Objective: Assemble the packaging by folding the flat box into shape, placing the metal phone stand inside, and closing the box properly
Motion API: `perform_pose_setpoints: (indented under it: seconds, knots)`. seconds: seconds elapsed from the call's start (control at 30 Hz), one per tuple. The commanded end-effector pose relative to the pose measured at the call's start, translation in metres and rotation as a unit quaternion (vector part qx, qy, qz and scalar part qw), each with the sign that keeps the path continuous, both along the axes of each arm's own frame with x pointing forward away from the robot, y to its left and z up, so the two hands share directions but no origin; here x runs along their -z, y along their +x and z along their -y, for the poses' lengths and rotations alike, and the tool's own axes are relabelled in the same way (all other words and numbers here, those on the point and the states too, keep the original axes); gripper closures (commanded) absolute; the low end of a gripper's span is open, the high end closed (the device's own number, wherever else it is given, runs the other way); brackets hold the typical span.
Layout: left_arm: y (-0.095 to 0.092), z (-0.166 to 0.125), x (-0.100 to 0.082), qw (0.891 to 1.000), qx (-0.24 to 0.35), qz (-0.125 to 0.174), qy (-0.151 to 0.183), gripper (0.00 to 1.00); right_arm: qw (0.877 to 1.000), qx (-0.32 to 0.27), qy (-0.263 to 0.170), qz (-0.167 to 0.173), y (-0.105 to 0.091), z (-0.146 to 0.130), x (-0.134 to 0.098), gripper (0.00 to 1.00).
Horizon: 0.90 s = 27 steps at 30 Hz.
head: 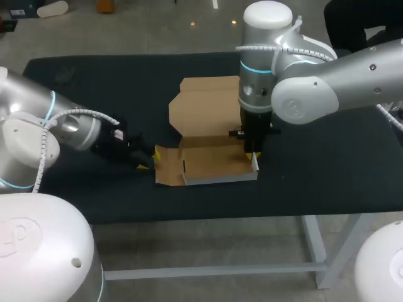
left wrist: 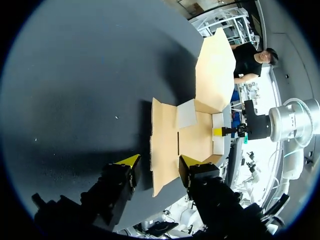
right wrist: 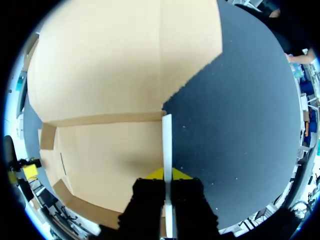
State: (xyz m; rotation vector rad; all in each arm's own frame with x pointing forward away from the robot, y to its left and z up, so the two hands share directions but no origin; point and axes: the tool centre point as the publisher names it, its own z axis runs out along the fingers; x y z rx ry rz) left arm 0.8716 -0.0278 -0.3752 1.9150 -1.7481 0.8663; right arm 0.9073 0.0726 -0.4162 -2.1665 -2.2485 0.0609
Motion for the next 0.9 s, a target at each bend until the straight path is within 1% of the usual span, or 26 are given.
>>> perform_pose_setpoints:
  seconds: [0.03, 0.2, 0.47, 0.6, 0.8, 0.9]
  knots:
    - [0.007, 0.001, 0.004, 1.0, 0.009, -0.004, 0.0, 0.51, 1.0, 0.0, 0.0, -0.002, 0.001, 0.0, -0.001, 1.0]
    - [0.01, 0.001, 0.007, 1.0, 0.016, -0.003, -0.004, 0.5, 1.0, 0.0, 0.0, -0.002, 0.001, 0.0, -0.001, 1.0]
    - [0.013, 0.005, 0.011, 0.999, 0.03, -0.005, -0.014, 0.52, 1.0, 0.0, 0.0, -0.002, 0.001, 0.0, -0.001, 1.0]
    - [0.014, 0.008, 0.012, 0.999, 0.034, -0.005, -0.016, 0.55, 1.0, 0.0, 0.0, -0.002, 0.001, 0.0, -0.001, 1.0]
    - [0.013, 0.012, 0.013, 0.999, 0.039, -0.004, -0.016, 0.53, 1.0, 0.0, 0.0, -0.002, 0.001, 0.0, -0.001, 1.0]
    - [0.014, 0.015, 0.012, 0.999, 0.04, -0.004, -0.015, 0.55, 1.0, 0.0, 0.0, -0.002, 0.001, 0.0, -0.001, 1.0]
